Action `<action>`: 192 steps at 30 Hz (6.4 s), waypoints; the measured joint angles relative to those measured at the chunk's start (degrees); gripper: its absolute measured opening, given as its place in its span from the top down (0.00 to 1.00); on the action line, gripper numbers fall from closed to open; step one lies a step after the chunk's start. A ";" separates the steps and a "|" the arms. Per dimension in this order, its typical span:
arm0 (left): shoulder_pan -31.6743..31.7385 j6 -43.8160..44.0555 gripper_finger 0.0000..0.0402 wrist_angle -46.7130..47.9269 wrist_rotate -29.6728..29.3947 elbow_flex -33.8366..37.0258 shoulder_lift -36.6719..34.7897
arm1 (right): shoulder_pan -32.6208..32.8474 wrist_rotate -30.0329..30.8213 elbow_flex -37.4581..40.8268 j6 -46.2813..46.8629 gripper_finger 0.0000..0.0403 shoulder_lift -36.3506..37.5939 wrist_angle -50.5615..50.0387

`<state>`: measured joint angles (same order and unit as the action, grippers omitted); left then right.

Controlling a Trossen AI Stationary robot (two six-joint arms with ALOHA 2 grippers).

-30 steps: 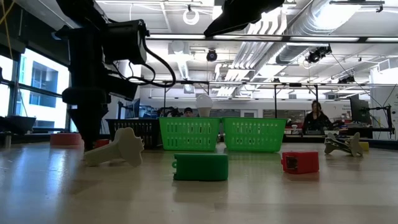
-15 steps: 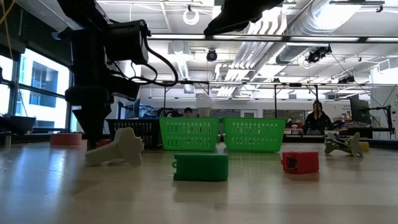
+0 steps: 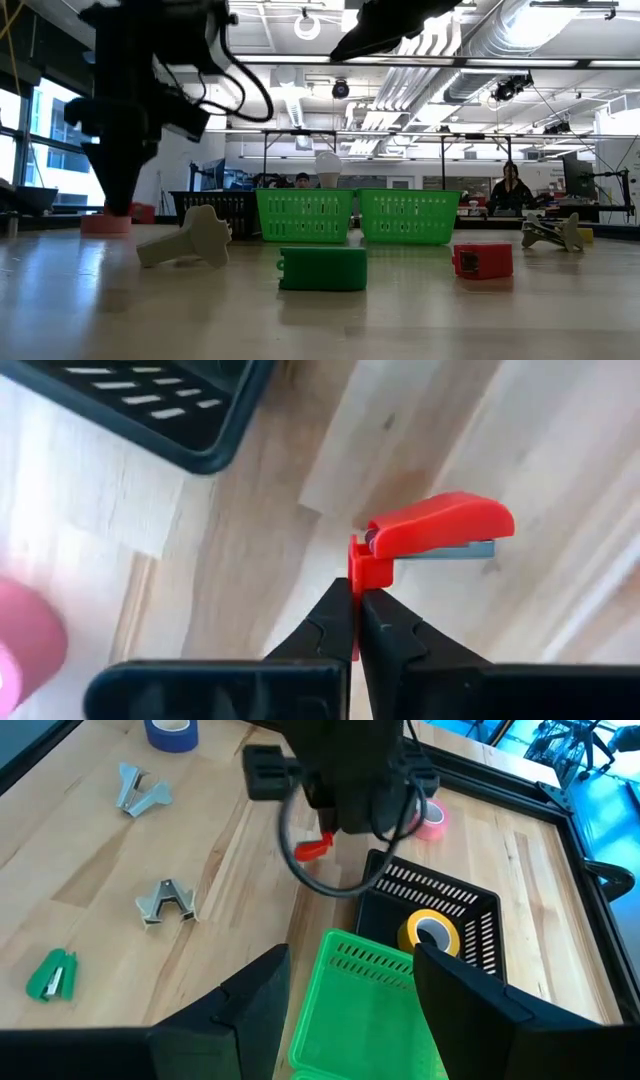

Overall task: Pick and place Stapler, Stapler remover, tape
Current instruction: Put the top red stapler into the left green bin, then put the yellow stapler into the left green bin

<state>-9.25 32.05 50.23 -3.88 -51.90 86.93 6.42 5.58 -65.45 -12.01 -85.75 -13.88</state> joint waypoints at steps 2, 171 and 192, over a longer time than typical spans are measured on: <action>-1.39 0.17 1.00 0.32 -0.89 -2.67 -0.03 | 0.00 -0.01 0.00 0.00 0.49 -0.01 0.01; -18.15 -1.74 0.68 15.48 -36.69 -21.48 -16.32 | -33.18 -5.73 29.74 28.00 0.71 1.96 -37.82; -18.16 -1.07 0.68 15.72 -34.05 -21.48 -16.12 | -22.81 -1.33 23.74 29.51 0.88 11.15 -38.68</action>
<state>-27.41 30.98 65.95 -37.93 -73.38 70.81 -16.40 4.25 -41.71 17.50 -74.60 -52.56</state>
